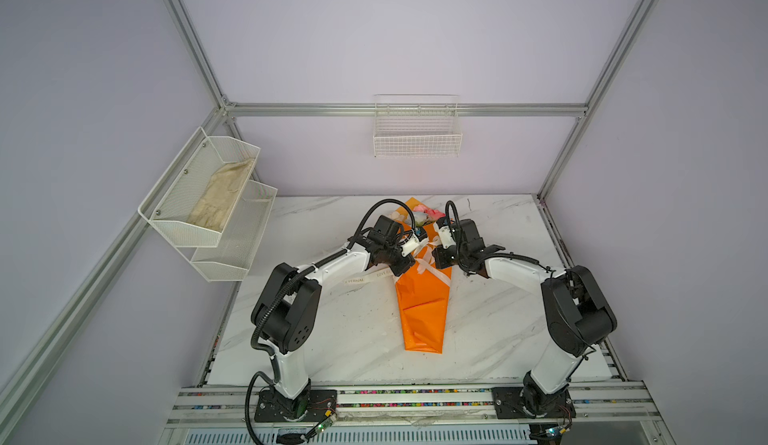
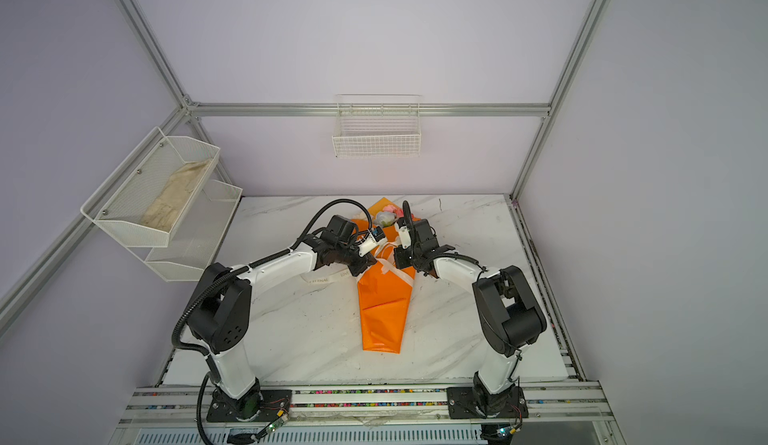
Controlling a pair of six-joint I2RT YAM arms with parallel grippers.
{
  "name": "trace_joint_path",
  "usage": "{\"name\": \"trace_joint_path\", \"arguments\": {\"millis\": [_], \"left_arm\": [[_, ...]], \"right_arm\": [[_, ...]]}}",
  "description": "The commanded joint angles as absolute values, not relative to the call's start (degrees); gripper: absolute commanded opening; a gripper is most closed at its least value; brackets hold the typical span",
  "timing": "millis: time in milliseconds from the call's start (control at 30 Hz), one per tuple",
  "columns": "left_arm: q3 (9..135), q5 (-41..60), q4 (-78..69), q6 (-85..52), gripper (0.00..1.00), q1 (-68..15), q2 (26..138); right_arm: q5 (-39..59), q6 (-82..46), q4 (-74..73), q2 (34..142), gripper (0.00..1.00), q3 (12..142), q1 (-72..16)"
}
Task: Tie the bouquet of fake flowers
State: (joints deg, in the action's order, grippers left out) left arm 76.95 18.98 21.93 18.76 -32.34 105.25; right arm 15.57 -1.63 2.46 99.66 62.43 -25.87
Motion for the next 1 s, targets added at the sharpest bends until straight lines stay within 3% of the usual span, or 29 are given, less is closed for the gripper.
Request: {"name": "trace_joint_path", "arguments": {"millis": [0,100,333,400,700,833,967], "left_arm": [[75.5,18.4,19.7,17.1,0.0,-32.6,103.5],[75.3,18.5,19.5,16.3,0.0,-32.6,103.6],[73.9,17.9,16.9,13.9,0.0,-32.6,103.1],[73.5,17.5,16.1,13.2,0.0,-32.6,103.0],[74.2,15.9,15.4,10.2,0.0,-32.6,104.6],[74.4,15.8,15.6,8.7,0.01,-32.6,105.5],[75.3,15.9,16.7,7.6,0.01,-32.6,106.4]], "right_arm": [[25.1,-1.1,6.7,99.8,0.01,65.2,-25.1],[23.3,-2.6,6.1,100.8,0.04,65.5,-25.2],[31.9,1.1,13.5,107.7,0.08,70.6,-25.0],[29.5,-0.1,14.2,107.6,0.1,70.7,-24.8],[14.8,-4.7,14.4,97.7,0.41,68.9,-23.4],[7.7,-7.4,16.7,94.0,0.43,65.9,-23.2],[7.2,-14.3,15.5,86.9,0.44,61.1,-23.1]]}}
